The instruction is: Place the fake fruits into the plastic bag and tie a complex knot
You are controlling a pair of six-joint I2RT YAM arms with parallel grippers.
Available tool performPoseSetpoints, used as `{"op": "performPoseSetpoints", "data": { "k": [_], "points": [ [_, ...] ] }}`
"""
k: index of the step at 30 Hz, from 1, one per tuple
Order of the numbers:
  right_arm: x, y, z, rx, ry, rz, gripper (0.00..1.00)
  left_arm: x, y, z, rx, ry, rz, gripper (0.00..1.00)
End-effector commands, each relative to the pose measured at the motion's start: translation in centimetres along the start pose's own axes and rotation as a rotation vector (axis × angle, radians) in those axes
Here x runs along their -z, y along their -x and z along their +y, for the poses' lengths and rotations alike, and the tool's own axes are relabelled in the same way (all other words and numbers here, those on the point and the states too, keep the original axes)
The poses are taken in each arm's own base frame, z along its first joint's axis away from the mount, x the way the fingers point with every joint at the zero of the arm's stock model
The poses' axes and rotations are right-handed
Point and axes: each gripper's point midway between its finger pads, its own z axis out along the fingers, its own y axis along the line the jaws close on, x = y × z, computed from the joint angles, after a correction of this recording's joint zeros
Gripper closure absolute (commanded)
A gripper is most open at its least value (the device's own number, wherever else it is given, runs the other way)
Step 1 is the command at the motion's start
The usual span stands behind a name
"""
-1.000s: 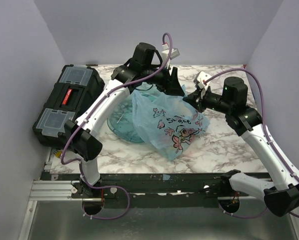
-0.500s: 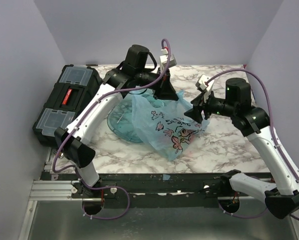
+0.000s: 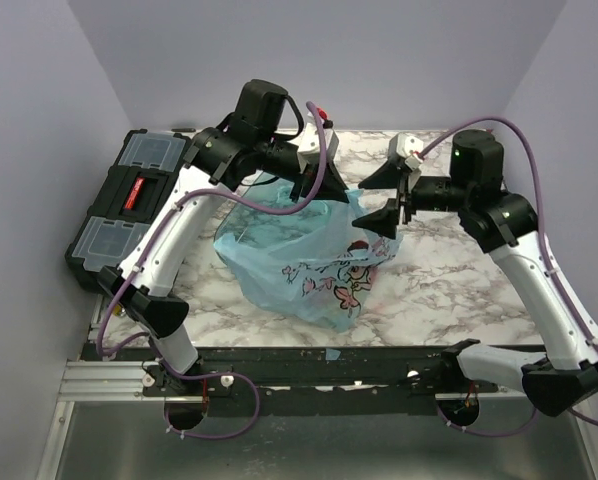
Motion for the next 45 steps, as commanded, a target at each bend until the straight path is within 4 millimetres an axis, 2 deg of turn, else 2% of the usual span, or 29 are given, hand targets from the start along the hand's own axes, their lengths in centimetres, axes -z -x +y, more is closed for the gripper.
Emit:
{"op": "performPoseSetpoints", "data": {
  "k": [1, 5, 10, 13, 16, 18, 19, 21, 23, 26, 27, 28, 31, 33, 35, 39, 41, 45],
  "points": [
    [-2.3, 0.5, 0.3, 0.038, 0.14, -0.097, 0.19, 0.0, 2.2, -1.7, -0.133, -0.127, -0.095, 1.0],
    [-4.0, -0.5, -0.5, 0.034, 0.165, -0.148, 0.22, -0.2, 2.6, -1.7, -0.137, -0.146, -0.12, 1.0],
    [-6.0, -1.5, -0.6, -0.087, 0.228, -0.191, 0.28, -0.4, 3.4, -0.5, -0.118, -0.129, -0.141, 1.0],
    [-6.8, -1.9, 0.1, -0.137, 0.239, -0.206, 0.34, 0.0, 4.4, 1.3, -0.08, -0.095, -0.178, 1.0],
    [-6.7, -2.5, 0.6, -0.175, 0.214, -0.202, 0.48, 0.9, 5.0, 3.9, -0.017, -0.043, -0.228, 1.0],
    [-6.6, -3.2, 0.1, -0.237, 0.144, -0.175, 0.66, 1.7, 5.8, 5.3, 0.02, -0.019, -0.255, 1.0],
    [-6.5, -3.7, -0.4, -0.262, 0.098, -0.154, 0.79, 2.1, 6.1, 5.9, 0.023, -0.01, -0.26, 1.0],
    [-6.2, -5.2, -1.8, -0.331, -0.03, -0.101, 0.94, 2.5, 6.6, 7.1, 0.035, 0.02, -0.26, 1.0],
    [-5.3, -6.3, -3.4, -0.385, -0.18, -0.067, 0.99, 2.6, 6.8, 8.5, 0.036, 0.085, -0.248, 1.0],
    [-3.2, -7.5, -6.4, -0.448, -0.441, -0.05, 0.99, 2.7, 7.0, 11.5, 0.058, 0.254, -0.227, 1.0],
    [-2.5, -7.8, -7.0, -0.466, -0.499, -0.05, 0.99, 2.8, 6.8, 12.2, 0.061, 0.294, -0.217, 0.97],
    [-1.9, -8.1, -7.7, -0.49, -0.564, -0.054, 0.99, 2.8, 6.6, 12.5, 0.073, 0.315, -0.205, 0.88],
    [-0.3, -8.7, -8.7, -0.536, -0.695, -0.072, 0.99, 3.3, 5.2, 13.3, 0.117, 0.408, -0.155, 0.49],
    [0.3, -9.3, -9.1, -0.573, -0.75, -0.084, 0.99, 4.3, 4.1, 12.9, 0.17, 0.452, -0.121, 0.31],
    [0.4, -9.6, -8.8, -0.591, -0.75, -0.097, 0.99, 5.6, 2.8, 12.1, 0.237, 0.475, -0.096, 0.18],
    [0.1, -9.3, -7.6, -0.585, -0.693, -0.129, 0.99, 9.2, -0.1, 10.3, 0.435, 0.509, -0.078, 0.08],
    [0.0, -9.0, -7.1, -0.557, -0.663, -0.127, 0.99, 10.8, -2.2, 9.4, 0.504, 0.525, -0.048, 0.02],
    [0.2, -8.5, -6.9, -0.506, -0.648, -0.128, 0.99, 13.0, -6.7, 8.6, 0.614, 0.595, 0.032, 0.02]
  ]
}}
